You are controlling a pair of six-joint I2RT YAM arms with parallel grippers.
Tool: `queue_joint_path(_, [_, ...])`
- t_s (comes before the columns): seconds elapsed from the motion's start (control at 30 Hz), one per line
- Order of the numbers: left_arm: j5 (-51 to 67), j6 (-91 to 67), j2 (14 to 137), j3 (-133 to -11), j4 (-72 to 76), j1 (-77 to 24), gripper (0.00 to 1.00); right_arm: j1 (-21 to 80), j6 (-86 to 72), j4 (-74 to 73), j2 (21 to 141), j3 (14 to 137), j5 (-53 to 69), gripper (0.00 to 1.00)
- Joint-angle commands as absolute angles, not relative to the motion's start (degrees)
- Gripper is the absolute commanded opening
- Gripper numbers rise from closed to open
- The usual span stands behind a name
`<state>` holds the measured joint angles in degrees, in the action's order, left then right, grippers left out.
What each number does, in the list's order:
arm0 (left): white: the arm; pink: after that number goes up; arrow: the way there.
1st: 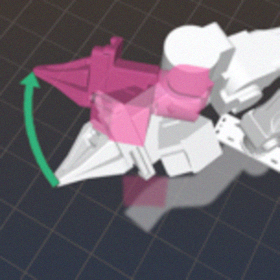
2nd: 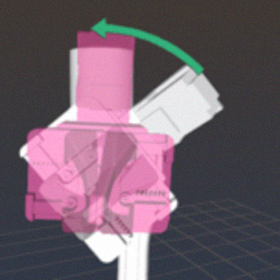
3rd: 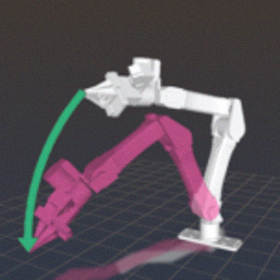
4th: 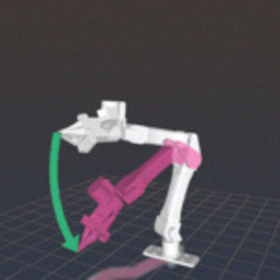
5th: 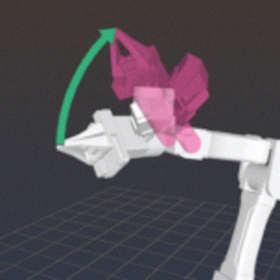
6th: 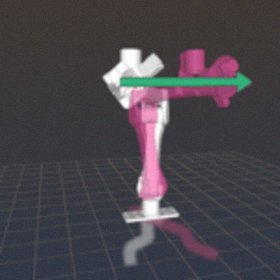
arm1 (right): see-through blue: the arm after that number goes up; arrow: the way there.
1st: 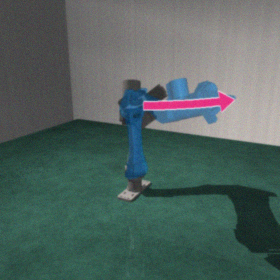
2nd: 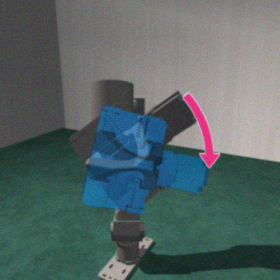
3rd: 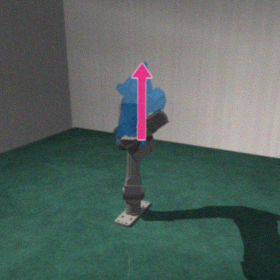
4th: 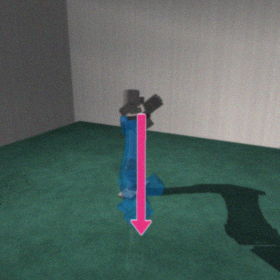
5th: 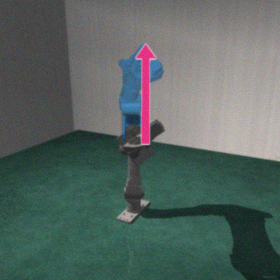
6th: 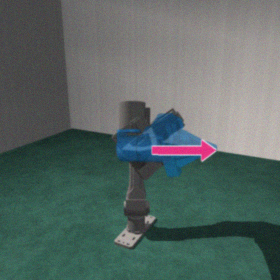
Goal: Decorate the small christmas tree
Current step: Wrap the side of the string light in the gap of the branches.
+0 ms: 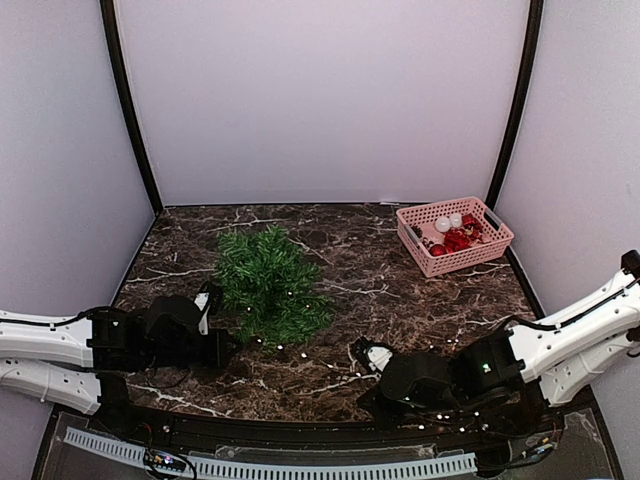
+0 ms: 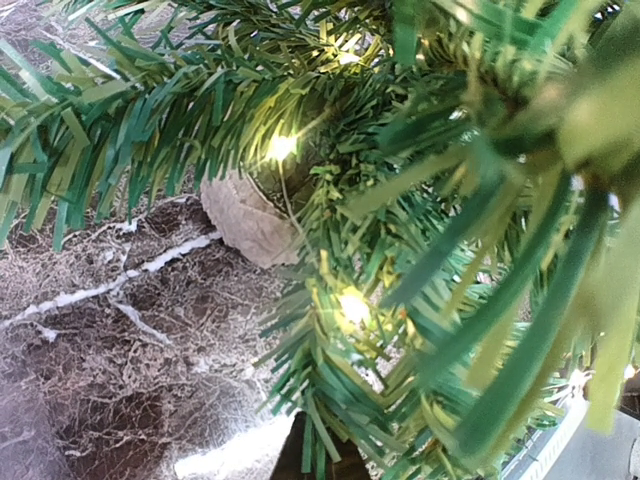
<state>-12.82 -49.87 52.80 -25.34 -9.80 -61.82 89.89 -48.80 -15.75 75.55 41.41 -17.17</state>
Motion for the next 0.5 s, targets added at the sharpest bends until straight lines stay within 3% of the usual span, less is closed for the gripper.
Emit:
queue_joint_path(0.0, [-13.00,-49.03,51.86,-24.34,-10.52,-61.11,0.00,88.09,-50.60,-16.72,77.03,40.68,-18.51,0.00])
queue_joint_path(0.47, [-11.24,-46.68,50.09,-22.84,-9.40,-59.69,0.00,76.02,-44.53,-19.77,79.26,41.55,-21.54,0.00])
